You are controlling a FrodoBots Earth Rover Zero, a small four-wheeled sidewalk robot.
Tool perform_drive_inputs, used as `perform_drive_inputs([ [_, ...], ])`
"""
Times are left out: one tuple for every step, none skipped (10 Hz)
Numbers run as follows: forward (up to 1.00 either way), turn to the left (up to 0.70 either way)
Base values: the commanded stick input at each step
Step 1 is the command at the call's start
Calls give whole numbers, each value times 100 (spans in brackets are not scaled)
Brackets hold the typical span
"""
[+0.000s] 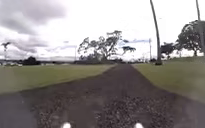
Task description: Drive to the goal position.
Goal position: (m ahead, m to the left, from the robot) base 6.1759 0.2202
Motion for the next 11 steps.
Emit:
perform_drive_inputs([
  [70,-25],
  [70,-35],
  [70,-35],
  [70,-30],
  [70,-7],
  [70,0],
  [70,0],
  [70,0],
  [70,0],
  [70,-1],
  [70,-6],
])
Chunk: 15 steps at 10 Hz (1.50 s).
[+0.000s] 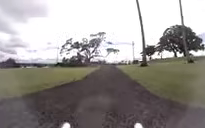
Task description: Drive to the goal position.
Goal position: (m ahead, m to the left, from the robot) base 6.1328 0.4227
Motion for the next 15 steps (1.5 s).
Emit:
perform_drive_inputs([
  [70,-11],
  [70,-16],
  [70,-21],
  [70,-26],
  [70,-27],
  [70,-17],
  [70,-7],
  [70,3],
  [70,2],
  [70,1],
  [70,0],
  [70,0],
  [70,0],
  [70,4],
  [70,0],
])
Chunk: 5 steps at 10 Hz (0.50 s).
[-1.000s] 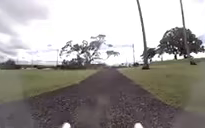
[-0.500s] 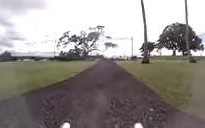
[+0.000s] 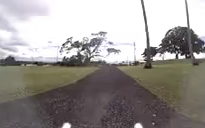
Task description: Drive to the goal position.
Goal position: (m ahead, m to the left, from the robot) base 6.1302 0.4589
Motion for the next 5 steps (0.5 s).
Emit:
perform_drive_inputs([
  [70,0],
  [70,0],
  [70,0],
  [70,0],
  [70,0],
])
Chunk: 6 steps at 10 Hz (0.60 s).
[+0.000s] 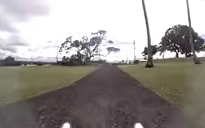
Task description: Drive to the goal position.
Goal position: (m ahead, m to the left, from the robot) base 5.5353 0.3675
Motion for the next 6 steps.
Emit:
perform_drive_inputs([
  [70,0],
  [70,0],
  [70,1],
  [70,7],
  [70,-11],
  [70,-33],
])
